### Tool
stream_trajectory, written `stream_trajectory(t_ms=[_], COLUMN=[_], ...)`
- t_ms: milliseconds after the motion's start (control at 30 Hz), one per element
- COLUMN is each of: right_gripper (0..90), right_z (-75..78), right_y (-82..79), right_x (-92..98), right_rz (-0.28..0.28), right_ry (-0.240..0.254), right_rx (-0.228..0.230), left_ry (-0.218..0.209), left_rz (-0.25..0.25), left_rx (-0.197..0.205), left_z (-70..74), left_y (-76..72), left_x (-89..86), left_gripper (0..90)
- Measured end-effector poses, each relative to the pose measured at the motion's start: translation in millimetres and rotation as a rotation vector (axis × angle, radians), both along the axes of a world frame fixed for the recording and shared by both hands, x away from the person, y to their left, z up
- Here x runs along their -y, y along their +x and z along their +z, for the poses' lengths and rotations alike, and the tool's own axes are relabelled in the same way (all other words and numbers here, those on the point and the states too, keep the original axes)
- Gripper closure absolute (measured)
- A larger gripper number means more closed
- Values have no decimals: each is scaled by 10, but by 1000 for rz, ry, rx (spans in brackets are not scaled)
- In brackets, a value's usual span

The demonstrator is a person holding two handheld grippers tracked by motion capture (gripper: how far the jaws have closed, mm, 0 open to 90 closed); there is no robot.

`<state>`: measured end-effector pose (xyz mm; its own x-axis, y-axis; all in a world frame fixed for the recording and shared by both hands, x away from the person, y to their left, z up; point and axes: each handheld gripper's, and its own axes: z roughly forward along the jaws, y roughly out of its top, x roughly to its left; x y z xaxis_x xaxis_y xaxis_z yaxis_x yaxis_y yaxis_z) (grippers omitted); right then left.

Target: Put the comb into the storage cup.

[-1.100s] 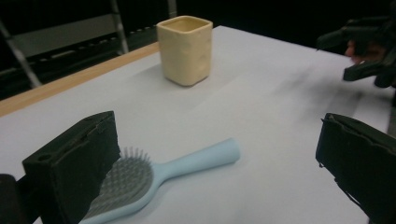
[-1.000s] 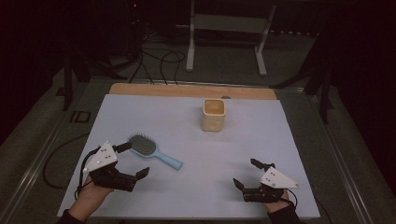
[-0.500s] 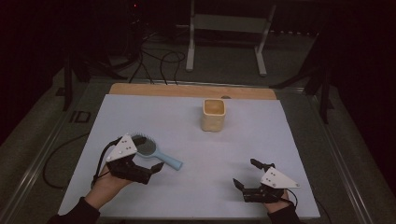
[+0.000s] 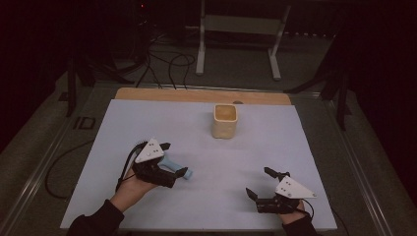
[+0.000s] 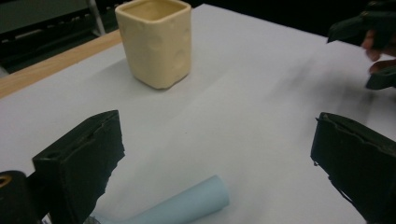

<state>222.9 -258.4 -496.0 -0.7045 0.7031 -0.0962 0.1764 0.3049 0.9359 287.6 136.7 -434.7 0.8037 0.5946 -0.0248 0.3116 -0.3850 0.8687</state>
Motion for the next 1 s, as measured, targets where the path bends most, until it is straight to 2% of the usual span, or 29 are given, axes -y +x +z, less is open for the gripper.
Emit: stream_trajectory(t_ms=[200,233,300,433,500,600,833,867,900,933,1000], right_gripper=[84,84,84,84,84,84,84,84,84,84,84], right_z=[0,-2,-3,-5,-2,-6,-4,0,0,-3,-5], right_y=[-3,-2,-2,-2,-2,1,0,-1,-1,-2,-1], right_x=[-7,-7,-5,-5,-8,-8,-8,-8,-8,-9,-9], right_rz=[2,2,5,8,7,7,9,6,6,8,11], right_ry=[-2,-2,-1,-4,-3,-5,-5,-3,-3,-5,-7], right_rx=[1,1,-1,-5,-3,-7,-4,0,0,-4,-5], left_ry=[11,20,14,12,28,36,50,49,54,53,54], left_rz=[5,17,15,17,25,45,60,57,63,65,71], left_rx=[-19,-28,-37,-63,-51,-56,-60,-62,-66,-73,-72], left_z=[-90,-144,-183,-267,-302,-338,-366,-370,-374,-379,-387], left_y=[85,123,153,204,222,253,287,292,299,306,310], left_x=[68,89,94,107,114,112,134,140,145,149,162], left_gripper=[97,97,150,166,170,170,359,424,424,479,495])
